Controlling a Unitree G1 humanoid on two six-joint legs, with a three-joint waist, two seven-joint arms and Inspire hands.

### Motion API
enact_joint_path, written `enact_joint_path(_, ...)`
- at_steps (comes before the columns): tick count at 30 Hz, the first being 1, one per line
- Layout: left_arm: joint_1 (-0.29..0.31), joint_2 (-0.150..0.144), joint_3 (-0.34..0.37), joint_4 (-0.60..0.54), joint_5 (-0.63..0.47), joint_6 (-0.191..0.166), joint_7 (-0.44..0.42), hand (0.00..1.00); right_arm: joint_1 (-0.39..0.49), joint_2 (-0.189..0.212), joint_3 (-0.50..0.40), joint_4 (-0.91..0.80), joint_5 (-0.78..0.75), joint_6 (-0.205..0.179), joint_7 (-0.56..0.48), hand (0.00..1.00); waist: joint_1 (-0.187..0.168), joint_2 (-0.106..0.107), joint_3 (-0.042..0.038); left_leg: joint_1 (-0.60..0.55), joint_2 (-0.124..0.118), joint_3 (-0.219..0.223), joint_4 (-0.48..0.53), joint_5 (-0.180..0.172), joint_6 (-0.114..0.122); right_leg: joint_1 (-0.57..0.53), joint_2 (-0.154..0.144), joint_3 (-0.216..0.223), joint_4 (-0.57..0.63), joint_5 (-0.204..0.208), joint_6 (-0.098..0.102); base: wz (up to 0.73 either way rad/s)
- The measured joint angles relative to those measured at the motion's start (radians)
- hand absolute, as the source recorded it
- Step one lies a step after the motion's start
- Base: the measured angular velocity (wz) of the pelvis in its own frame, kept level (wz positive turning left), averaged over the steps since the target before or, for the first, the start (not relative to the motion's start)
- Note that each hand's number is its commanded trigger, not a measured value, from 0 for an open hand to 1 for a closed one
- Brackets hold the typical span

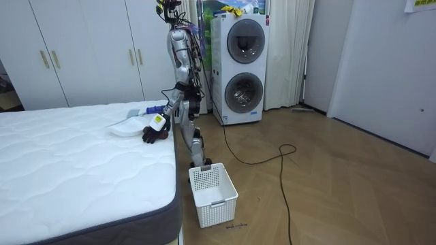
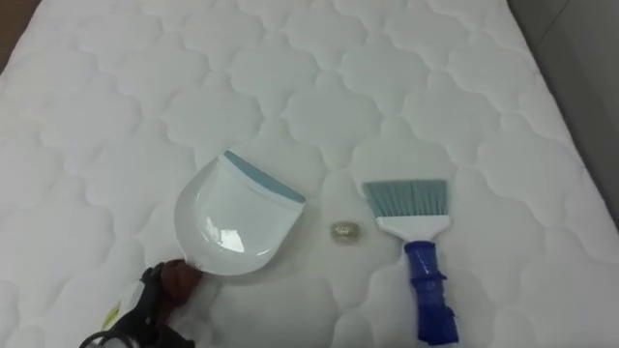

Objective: Clean bed

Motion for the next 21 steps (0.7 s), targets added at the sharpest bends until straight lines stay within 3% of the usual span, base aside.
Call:
enact_joint_path(4, -0.012, -0.017, 0.000, 0.023, 0.006, 0.001, 0.026, 0.00, -0.006, -0.002, 0.015, 0.004, 0.014, 0.000, -0.001, 0.00, 0.000, 0.003, 0.0025, -0.002, 0.000, 0.000, 0.000, 0.000, 0.000, -0.003, 0.000, 0.001, 0.000, 0.000, 0.000, 0.00)
enact_joint_path(5, -0.014, -0.020, 0.000, 0.028, 0.006, 0.002, 0.030, 0.06, -0.008, -0.003, 0.025, 0.008, 0.015, 0.001, -0.001, 0.00, 0.000, 0.004, 0.0031, -0.006, 0.001, 0.001, 0.002, 0.000, 0.000, -0.007, 0.000, 0.001, 0.000, 0.000, 0.000, 0.00)
enact_joint_path(7, -0.038, -0.026, 0.000, 0.062, 0.007, 0.000, 0.050, 0.06, -0.018, -0.005, 0.038, 0.008, 0.017, 0.001, -0.002, 0.00, 0.000, 0.006, 0.0053, -0.019, 0.001, 0.001, 0.003, 0.004, 0.000, -0.017, 0.000, 0.000, 0.001, 0.000, -0.001, 0.00)
enact_joint_path(8, -0.044, -0.029, 0.000, 0.069, 0.007, 0.001, 0.054, 0.53, -0.023, -0.005, 0.042, 0.009, 0.017, 0.002, -0.003, 0.00, 0.001, 0.006, 0.0053, -0.020, 0.001, 0.001, 0.002, 0.005, -0.001, -0.020, 0.000, 0.001, 0.001, 0.000, -0.001, 0.00)
enact_joint_path(9, -0.051, -0.033, 0.000, 0.080, 0.007, 0.000, 0.070, 0.64, -0.024, -0.005, 0.050, 0.014, 0.018, 0.002, -0.006, 0.00, 0.000, 0.006, 0.0052, -0.023, 0.001, 0.001, 0.001, 0.006, -0.001, -0.023, 0.000, 0.002, 0.002, 0.001, -0.001, 0.00)
enact_joint_path(10, -0.055, -0.034, 0.000, 0.087, 0.007, 0.001, 0.087, 1.00, -0.031, -0.004, 0.063, 0.023, 0.021, 0.002, -0.010, 0.00, -0.001, 0.006, 0.0053, -0.027, 0.001, 0.001, 0.002, 0.007, -0.001, -0.029, 0.000, 0.002, 0.004, 0.001, -0.001, 0.00)
enact_joint_path(15, -0.099, -0.013, 0.000, 0.112, 0.008, 0.003, 0.168, 1.00, -0.045, -0.002, 0.086, 0.031, 0.044, 0.005, -0.032, 0.00, 0.001, 0.005, 0.0067, -0.033, 0.001, 0.003, -0.005, 0.014, -0.001, -0.043, -0.007, 0.003, 0.016, 0.001, -0.001, -0.01)
enact_joint_path(21, -0.121, 0.006, -0.003, 0.128, 0.011, 0.022, 0.202, 1.00, -0.051, 0.005, 0.107, 0.036, 0.087, 0.005, -0.040, 0.00, -0.003, 0.002, 0.0082, -0.030, -0.001, 0.019, -0.019, 0.017, 0.003, -0.050, -0.006, 0.019, 0.016, 0.001, -0.001, -0.07)
